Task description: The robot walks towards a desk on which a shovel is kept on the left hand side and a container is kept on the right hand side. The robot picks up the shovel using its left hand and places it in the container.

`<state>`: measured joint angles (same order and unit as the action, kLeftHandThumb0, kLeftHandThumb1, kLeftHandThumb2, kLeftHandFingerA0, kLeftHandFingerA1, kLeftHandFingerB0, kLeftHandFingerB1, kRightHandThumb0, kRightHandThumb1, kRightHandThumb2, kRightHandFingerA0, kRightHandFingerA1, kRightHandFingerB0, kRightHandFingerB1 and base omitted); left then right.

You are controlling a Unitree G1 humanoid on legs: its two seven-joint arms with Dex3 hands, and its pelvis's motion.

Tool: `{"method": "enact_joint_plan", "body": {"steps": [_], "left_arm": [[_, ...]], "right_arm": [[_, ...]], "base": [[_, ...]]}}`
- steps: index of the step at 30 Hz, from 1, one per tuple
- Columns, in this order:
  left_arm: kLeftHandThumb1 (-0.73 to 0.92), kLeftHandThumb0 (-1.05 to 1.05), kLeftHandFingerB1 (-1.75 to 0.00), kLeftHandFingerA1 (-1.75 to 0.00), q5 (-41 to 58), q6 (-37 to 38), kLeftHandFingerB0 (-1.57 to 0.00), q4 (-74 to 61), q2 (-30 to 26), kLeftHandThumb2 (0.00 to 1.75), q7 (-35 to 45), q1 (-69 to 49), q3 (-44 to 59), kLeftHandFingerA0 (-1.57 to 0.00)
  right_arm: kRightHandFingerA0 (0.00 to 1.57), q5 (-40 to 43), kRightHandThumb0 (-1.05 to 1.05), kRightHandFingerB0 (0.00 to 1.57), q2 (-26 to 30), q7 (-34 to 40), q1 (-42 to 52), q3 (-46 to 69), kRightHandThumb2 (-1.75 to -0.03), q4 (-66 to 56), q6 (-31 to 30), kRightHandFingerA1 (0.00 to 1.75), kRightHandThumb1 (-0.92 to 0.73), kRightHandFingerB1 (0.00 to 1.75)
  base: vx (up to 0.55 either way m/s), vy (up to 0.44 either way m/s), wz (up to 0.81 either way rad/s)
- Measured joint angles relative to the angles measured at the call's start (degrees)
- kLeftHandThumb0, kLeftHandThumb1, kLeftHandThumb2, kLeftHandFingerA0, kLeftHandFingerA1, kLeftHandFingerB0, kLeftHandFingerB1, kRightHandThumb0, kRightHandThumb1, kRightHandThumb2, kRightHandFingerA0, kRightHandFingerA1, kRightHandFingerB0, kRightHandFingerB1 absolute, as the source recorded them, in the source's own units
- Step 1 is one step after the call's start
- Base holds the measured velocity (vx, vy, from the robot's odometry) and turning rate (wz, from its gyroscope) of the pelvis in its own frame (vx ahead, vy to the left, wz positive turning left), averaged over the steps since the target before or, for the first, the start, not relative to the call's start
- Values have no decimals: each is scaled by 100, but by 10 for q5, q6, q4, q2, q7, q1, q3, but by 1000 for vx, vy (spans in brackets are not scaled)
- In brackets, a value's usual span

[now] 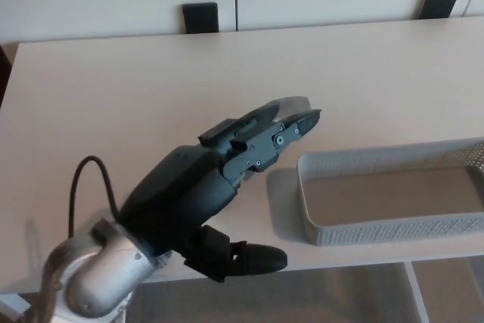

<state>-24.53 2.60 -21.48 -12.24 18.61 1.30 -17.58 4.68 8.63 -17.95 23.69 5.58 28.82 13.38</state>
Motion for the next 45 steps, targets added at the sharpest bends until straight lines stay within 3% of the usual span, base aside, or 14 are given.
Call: {"method": "enact_joint_plan", "body": {"steps": [4, 7, 24, 25, 26, 35, 36, 40, 41, 45], "left_arm": [[39, -61, -23, -9, -36, -22, -7, 40, 3, 76, -14, 11, -15, 0], [41, -66, -16, -1, -64, -41, -8, 70, 6, 75, -28, 16, -26, 0], [41, -66, -15, -8, -211, -143, -7, 152, 13, 75, -105, 19, -51, 0], [41, -66, -14, -8, -217, -147, -6, 153, 13, 76, -109, 19, -51, 0], [41, -66, -15, -8, -226, -152, -7, 154, 13, 76, -114, 19, -52, 0], [41, -67, -16, -4, -301, -200, -9, 160, 19, 75, -172, 15, -56, 0], [42, -67, -16, -5, -309, -205, -8, 163, 21, 75, -178, 15, -57, 0], [41, -67, -17, -8, -335, -224, -7, 180, 27, 77, -201, 15, -58, 0], [41, -67, -18, -9, -340, -228, -7, 183, 29, 77, -205, 15, -59, -1], [42, -68, -18, -5, -353, -240, -9, 194, 37, 76, -216, 15, -64, 0]], "right_arm": [[54, 0, -47, 31, 0, 0, -1, -2, -84, 0, 0, 61, -53, 50], [53, -1, -47, 31, 0, 0, -2, -4, -84, 0, 0, 62, -53, 50], [51, -9, -47, 30, 8, -2, -2, -16, -83, 2, 0, 61, -53, 50], [56, -10, -41, 35, 9, -2, -2, -17, -59, 2, 0, 51, -67, 38], [51, -11, -48, 30, 9, -2, -2, -18, -84, 2, 0, 61, -52, 50], [53, -24, -49, 31, 34, -12, 2, -38, -83, 3, 0, 62, -51, 50], [58, -25, -45, 36, 37, -12, 3, -41, -58, 3, 0, 53, -64, 39], [59, -33, -44, 36, 53, -14, 4, -52, -58, -3, 0, 53, -65, 38], [54, -34, -48, 31, 54, -13, 3, -53, -83, -3, 0, 62, -52, 49], [54, -39, -47, 31, 55, -14, -1, -57, -83, -1, 0, 62, -52, 50]], "base": [[0, 0, 0], [0, 0, 0], [0, 0, 0], [0, 0, 0], [0, 0, 0], [0, 0, 0], [0, 0, 0], [0, 0, 0], [0, 0, 0], [0, 0, 0]]}}
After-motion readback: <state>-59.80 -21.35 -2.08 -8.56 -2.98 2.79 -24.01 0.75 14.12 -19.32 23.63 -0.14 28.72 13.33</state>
